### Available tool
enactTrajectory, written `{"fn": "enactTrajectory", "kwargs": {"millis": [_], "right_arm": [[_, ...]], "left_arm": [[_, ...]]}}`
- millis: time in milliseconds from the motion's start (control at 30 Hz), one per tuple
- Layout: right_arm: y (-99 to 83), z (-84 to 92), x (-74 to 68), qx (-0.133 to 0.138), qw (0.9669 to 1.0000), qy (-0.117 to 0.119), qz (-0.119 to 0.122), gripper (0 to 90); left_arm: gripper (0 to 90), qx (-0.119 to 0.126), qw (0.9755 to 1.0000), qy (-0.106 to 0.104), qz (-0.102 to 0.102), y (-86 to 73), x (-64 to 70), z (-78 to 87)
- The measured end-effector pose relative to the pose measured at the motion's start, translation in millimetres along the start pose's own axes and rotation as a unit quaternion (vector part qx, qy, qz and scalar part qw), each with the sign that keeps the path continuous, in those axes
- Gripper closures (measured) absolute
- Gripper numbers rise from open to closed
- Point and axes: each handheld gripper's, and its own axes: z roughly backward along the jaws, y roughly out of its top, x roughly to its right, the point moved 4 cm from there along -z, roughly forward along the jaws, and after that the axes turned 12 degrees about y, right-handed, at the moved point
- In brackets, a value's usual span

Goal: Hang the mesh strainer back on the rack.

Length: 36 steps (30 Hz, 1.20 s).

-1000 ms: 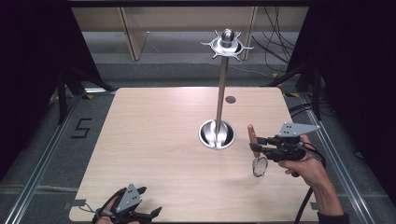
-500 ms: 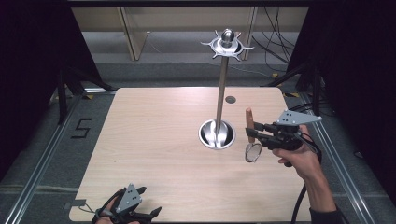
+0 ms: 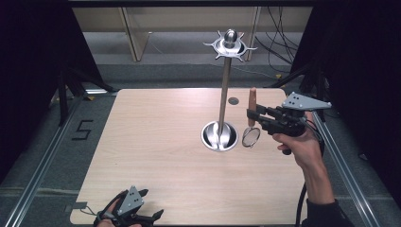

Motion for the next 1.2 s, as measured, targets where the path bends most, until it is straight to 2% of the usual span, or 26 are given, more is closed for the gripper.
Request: {"fn": "enactTrajectory", "kwargs": {"millis": [133,167,200,367,433,533,600,667,733,800,867,900,933,967,1000,1133,1167,1200], "right_arm": [[11.8,-1.5,1.8,0.004,0.9999,-0.009,0.008,68.8],[14.4,-2.2,0.3,0.006,1.0,-0.007,0.002,68.8],[17.6,-2.7,0.9,0.008,0.9999,-0.008,0.011,68.8],[31.3,-3.9,-1.1,0.01,0.9999,-0.009,0.007,68.8],[37.5,-4.7,-0.4,0.011,0.9997,-0.012,0.018,68.8],[43.5,-6.2,-1.6,0.014,0.9997,-0.011,0.014,68.8],[47.6,-6.3,-0.1,0.013,0.9995,-0.014,0.024,68.8],[52.1,-8.1,-1.7,0.016,0.9997,-0.012,0.013,68.8],[55.8,-8.4,-0.4,0.014,0.9995,-0.018,0.023,68.8],[59.1,-10.4,-1.1,0.013,0.9996,-0.018,0.018,68.8],[62.3,-12.0,-1.3,0.008,0.9996,-0.019,0.017,68.8],[64.4,-12.1,-0.2,0.007,0.9994,-0.025,0.025,68.8],[65.3,-12.9,-0.8,0.008,0.9995,-0.022,0.019,68.8],[67.1,-13.9,-0.2,0.01,0.9996,-0.022,0.017,68.8],[68.5,-14.8,-0.5,0.013,0.9996,-0.02,0.012,68.8],[73.1,-18.0,3.5,0.007,0.9995,-0.029,0.01,68.8],[74.0,-18.0,4.2,0.005,0.9994,-0.032,0.008,68.7],[75.0,-19.0,4.9,0.005,0.9994,-0.032,0.009,68.8]], "left_arm": [[15.0,0.001,1.0,0.0,-0.002,0.2,-0.3,0.2],[15.0,0.0,1.0,0.0,-0.002,0.2,-0.2,0.1],[14.9,0.0,1.0,0.0,-0.001,0.0,0.0,0.1],[14.9,-0.001,1.0,-0.001,-0.001,0.1,0.2,0.0],[15.0,0.0,1.0,0.0,0.0,0.1,0.2,0.0],[14.9,-0.001,1.0,0.0,0.0,0.1,0.1,-0.2],[15.0,0.0,1.0,-0.001,0.001,0.1,0.3,-0.1],[14.9,0.003,1.0,-0.004,-0.001,0.7,0.5,-0.3],[15.0,-0.002,0.9999,-0.003,0.016,-0.4,2.7,-0.2],[14.9,0.004,1.0,-0.001,-0.002,0.5,-0.4,-0.5],[14.9,0.003,1.0,-0.002,-0.001,0.4,-0.1,-0.8],[14.9,0.003,0.9999,-0.006,0.012,0.0,2.1,-0.8],[14.9,0.001,0.9998,-0.006,0.02,-0.3,3.2,-0.6],[14.9,-0.001,0.9998,-0.005,0.017,0.0,2.9,-0.1],[14.9,0.003,1.0,-0.005,-0.001,0.7,0.5,-0.4],[15.0,0.004,1.0,-0.002,-0.002,0.4,-0.3,-0.8],[14.9,0.008,1.0,-0.003,0.004,0.9,0.5,-1.3],[14.9,0.003,1.0,-0.002,-0.002,0.3,-0.5,-0.7]]}}
